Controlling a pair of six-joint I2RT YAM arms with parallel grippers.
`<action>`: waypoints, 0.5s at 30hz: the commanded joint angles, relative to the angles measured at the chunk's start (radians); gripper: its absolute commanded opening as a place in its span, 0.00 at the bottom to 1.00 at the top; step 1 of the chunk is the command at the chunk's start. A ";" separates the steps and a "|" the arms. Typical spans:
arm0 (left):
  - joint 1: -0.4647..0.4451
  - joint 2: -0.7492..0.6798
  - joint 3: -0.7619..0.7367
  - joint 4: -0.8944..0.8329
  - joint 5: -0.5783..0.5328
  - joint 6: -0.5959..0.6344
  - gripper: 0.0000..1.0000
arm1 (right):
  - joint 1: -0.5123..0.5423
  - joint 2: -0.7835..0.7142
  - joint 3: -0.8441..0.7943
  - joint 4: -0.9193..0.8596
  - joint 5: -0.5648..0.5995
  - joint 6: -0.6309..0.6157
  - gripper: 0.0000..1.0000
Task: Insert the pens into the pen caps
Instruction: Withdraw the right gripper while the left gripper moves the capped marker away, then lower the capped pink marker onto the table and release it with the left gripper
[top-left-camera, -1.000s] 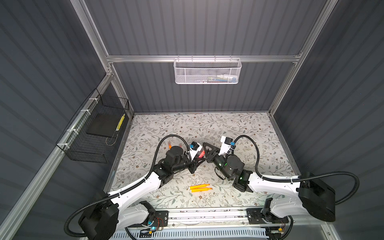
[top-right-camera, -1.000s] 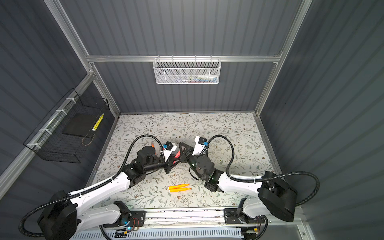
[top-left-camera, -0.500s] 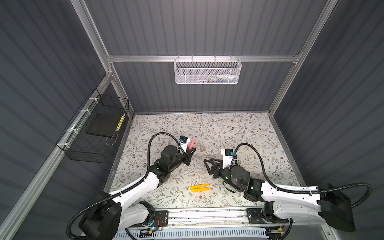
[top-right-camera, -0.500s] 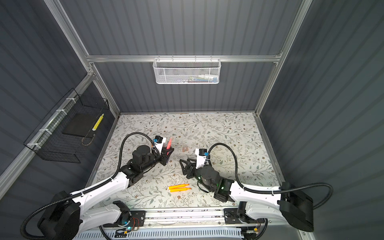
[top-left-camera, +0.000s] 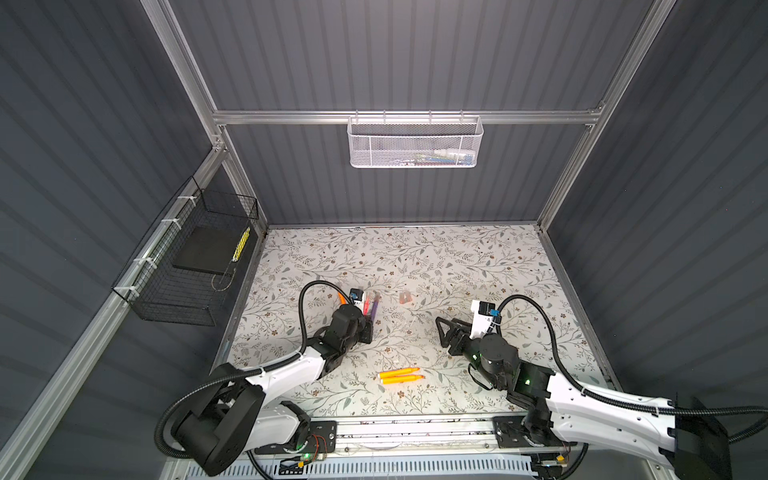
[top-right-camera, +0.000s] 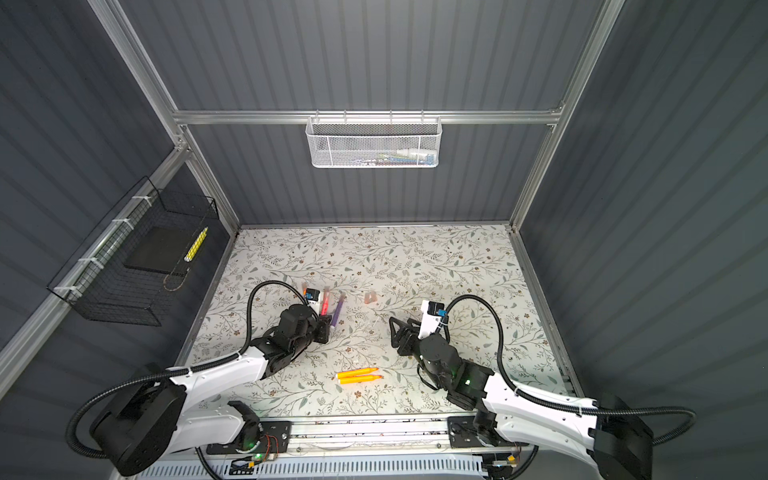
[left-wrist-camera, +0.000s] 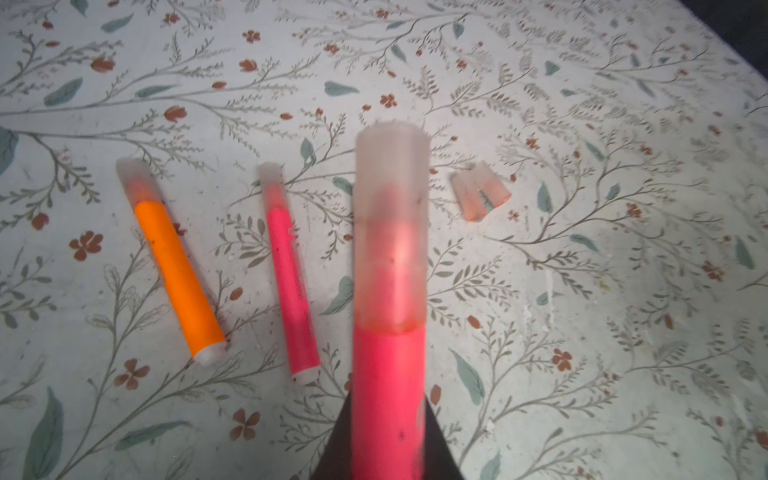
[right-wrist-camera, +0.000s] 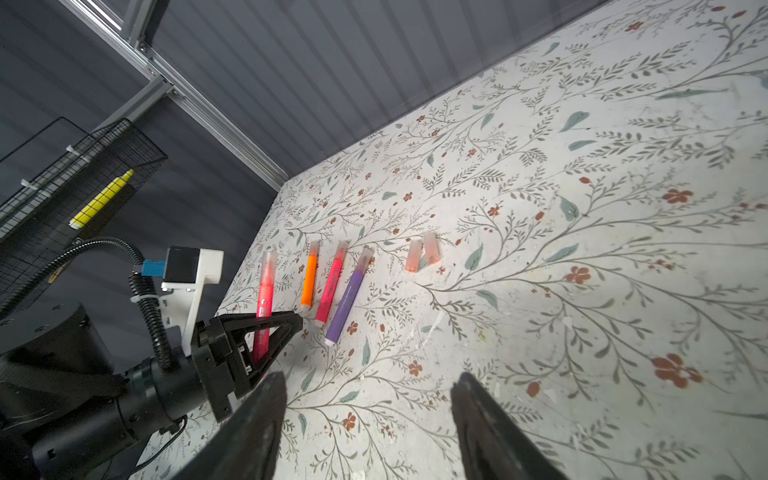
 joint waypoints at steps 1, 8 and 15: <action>-0.001 0.042 0.044 -0.019 -0.062 -0.030 0.00 | -0.007 -0.008 0.011 -0.062 0.037 0.004 0.67; 0.001 0.096 0.082 -0.049 -0.081 -0.043 0.00 | -0.022 0.015 0.026 -0.076 0.017 0.007 0.67; 0.007 0.167 0.123 -0.051 -0.088 -0.057 0.00 | -0.033 0.041 0.021 -0.052 -0.002 0.016 0.67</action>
